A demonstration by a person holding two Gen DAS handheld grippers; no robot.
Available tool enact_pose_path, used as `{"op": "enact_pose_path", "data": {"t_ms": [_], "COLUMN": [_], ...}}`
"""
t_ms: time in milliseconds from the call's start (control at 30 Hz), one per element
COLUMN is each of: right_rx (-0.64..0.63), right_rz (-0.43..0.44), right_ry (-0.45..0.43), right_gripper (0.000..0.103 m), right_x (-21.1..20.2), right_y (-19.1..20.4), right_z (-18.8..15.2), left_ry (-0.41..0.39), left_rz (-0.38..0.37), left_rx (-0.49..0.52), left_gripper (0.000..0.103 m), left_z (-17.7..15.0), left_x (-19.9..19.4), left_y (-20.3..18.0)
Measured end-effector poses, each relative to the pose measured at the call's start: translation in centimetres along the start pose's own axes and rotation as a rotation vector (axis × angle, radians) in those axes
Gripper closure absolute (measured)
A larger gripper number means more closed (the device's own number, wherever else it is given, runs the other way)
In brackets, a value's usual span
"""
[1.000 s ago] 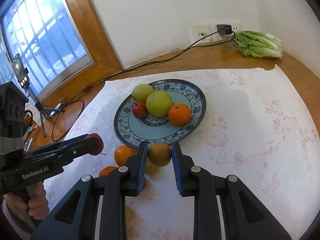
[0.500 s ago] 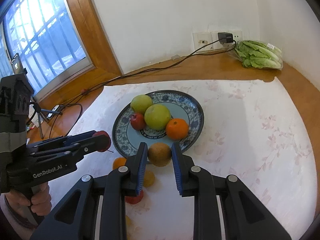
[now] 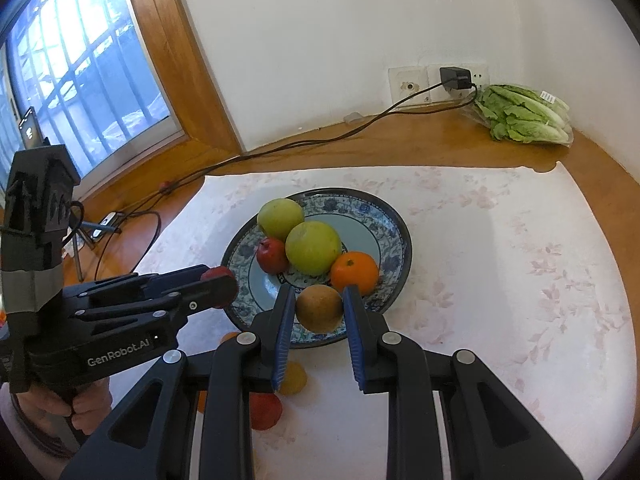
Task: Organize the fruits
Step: 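Carry the red apple and brown fruit over the plate with both tools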
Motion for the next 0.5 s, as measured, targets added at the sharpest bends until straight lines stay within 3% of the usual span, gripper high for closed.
{"op": "enact_pose_path", "data": {"t_ms": [500], "right_rx": [-0.017], "right_rz": [0.013], "right_ry": [0.012], "right_gripper": [0.077], "right_x": [0.98], "right_y": [0.33], "right_z": [-0.92], "left_ry": [-0.012], "left_rz": [-0.008], "left_rx": [0.012], "left_gripper": [0.070], "left_z": [0.39], "left_x": [0.86], "left_y": [0.10]}}
Point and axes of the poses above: each gripper's, at about its wrist camera, not at the fingertips, and x roughly the way its jaws point, y to its left, z to its top, the point moved 10 cm from there along x, roughly the way its jaws point, and after that the axes turned 11 degrees about -y, right-handed, at the moved point
